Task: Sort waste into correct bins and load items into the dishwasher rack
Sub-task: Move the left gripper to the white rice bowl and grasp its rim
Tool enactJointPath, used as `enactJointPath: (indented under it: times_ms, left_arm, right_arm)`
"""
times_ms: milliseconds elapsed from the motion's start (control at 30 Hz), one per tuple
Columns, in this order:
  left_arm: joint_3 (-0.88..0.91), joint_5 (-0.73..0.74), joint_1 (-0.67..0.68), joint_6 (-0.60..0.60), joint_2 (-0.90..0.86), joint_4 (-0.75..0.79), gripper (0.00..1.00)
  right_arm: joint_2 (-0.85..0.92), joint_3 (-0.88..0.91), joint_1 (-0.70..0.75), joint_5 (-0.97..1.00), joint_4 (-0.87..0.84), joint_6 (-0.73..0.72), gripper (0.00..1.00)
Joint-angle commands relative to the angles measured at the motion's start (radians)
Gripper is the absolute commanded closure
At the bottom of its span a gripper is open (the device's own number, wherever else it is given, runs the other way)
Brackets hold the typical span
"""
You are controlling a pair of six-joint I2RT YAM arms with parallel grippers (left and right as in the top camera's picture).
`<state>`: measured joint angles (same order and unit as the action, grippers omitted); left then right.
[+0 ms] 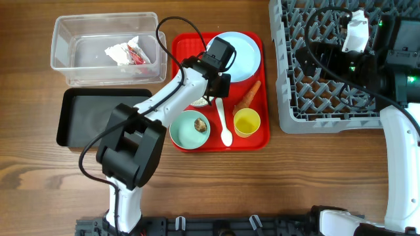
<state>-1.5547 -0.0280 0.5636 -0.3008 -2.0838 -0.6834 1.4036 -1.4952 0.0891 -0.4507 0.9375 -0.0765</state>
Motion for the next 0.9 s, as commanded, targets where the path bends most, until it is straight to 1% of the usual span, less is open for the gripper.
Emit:
enactJointPath:
  times_ms: [0,100,233,367,433,500,533,867]
  left_arm:
    - [0.005,-0.007,0.008,-0.003,-0.060,0.001,0.63]
    - [0.005,-0.007,0.008,-0.002,-0.064,0.000,0.64]
    - [0.005,-0.007,0.007,-0.002,-0.064,0.001,0.73]
    - [0.005,-0.007,0.006,-0.001,-0.063,0.000,0.74]
    - [0.004,-0.007,0.006,-0.001,-0.063,0.004,0.86]
    - [0.004,-0.007,0.006,-0.001,-0.063,0.006,0.94]
    - [0.003,-0.007,0.006,0.002,-0.061,0.005,0.96]
    - [0.002,-0.007,0.001,0.006,0.028,-0.014,0.96]
  right_arm:
    - [0.006,-0.021,0.004,0.010,-0.005,-0.013,0.00]
    - [0.006,-0.021,0.004,0.010,-0.009,-0.012,0.00]
    - [0.006,-0.021,0.004,0.009,-0.017,-0.013,0.00]
    - [0.006,-0.021,0.004,0.009,-0.018,-0.013,0.00]
    - [0.006,-0.021,0.004,0.010,-0.018,-0.012,0.00]
    - [0.006,-0.021,0.004,0.010,-0.019,-0.012,0.00]
    - [0.006,-0.021,0.004,0.010,-0.020,-0.012,0.00]
    - [0.006,-0.021,0.004,0.009,-0.038,-0.013,0.00]
